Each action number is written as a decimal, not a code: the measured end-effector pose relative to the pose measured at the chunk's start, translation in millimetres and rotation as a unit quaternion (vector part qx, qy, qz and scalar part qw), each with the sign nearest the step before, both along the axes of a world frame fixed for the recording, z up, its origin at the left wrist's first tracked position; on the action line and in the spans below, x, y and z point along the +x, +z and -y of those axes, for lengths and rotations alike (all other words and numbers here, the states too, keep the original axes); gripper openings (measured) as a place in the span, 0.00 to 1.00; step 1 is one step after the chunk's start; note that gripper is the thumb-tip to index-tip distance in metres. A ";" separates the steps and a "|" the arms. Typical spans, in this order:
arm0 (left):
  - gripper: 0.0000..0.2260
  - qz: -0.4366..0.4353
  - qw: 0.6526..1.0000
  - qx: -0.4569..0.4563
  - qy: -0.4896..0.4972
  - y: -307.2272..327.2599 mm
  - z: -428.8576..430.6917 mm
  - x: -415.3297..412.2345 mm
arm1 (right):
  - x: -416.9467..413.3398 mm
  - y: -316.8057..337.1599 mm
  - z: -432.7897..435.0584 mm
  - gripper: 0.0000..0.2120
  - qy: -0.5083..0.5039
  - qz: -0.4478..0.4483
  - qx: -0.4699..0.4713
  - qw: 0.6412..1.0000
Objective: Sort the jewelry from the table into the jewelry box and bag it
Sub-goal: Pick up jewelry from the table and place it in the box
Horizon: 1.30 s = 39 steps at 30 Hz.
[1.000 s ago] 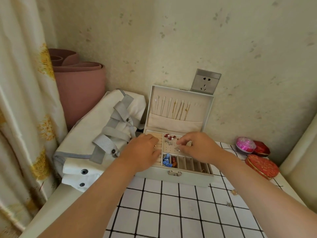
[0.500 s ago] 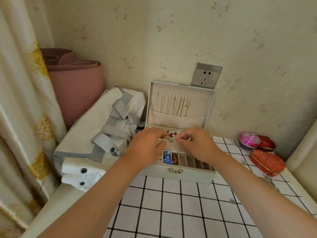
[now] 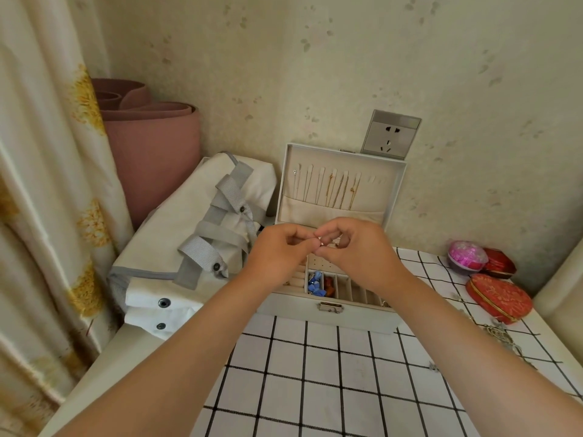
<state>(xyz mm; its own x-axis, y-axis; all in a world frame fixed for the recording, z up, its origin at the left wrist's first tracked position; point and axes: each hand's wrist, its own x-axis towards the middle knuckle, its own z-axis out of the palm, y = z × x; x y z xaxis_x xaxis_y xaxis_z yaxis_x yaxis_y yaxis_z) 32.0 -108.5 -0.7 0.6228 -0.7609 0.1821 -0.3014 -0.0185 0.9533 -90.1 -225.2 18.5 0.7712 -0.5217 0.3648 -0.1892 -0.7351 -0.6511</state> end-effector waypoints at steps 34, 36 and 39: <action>0.13 0.426 0.888 0.169 -0.039 -21.6 -2.7 11.8 | 8.8 -33.9 10.3 0.04 -0.062 -0.111 -0.234 0.964; 0.13 0.425 0.888 0.171 -0.037 -21.8 -2.0 11.3 | 9.2 -33.2 10.1 0.03 -0.060 -0.112 -0.238 0.963; 0.12 0.424 0.888 0.173 -0.037 -21.6 -2.2 10.0 | 13.0 -34.4 10.4 0.04 -0.061 -0.105 -0.267 0.956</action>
<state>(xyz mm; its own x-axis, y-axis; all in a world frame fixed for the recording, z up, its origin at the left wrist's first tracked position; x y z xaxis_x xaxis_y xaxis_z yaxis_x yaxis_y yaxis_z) 42.0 -106.3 -22.2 0.3188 -0.8959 0.3095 -0.9210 -0.2156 0.3246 -77.1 -235.6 -15.9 0.8024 -0.3940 0.4482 -0.3791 -0.9166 -0.1270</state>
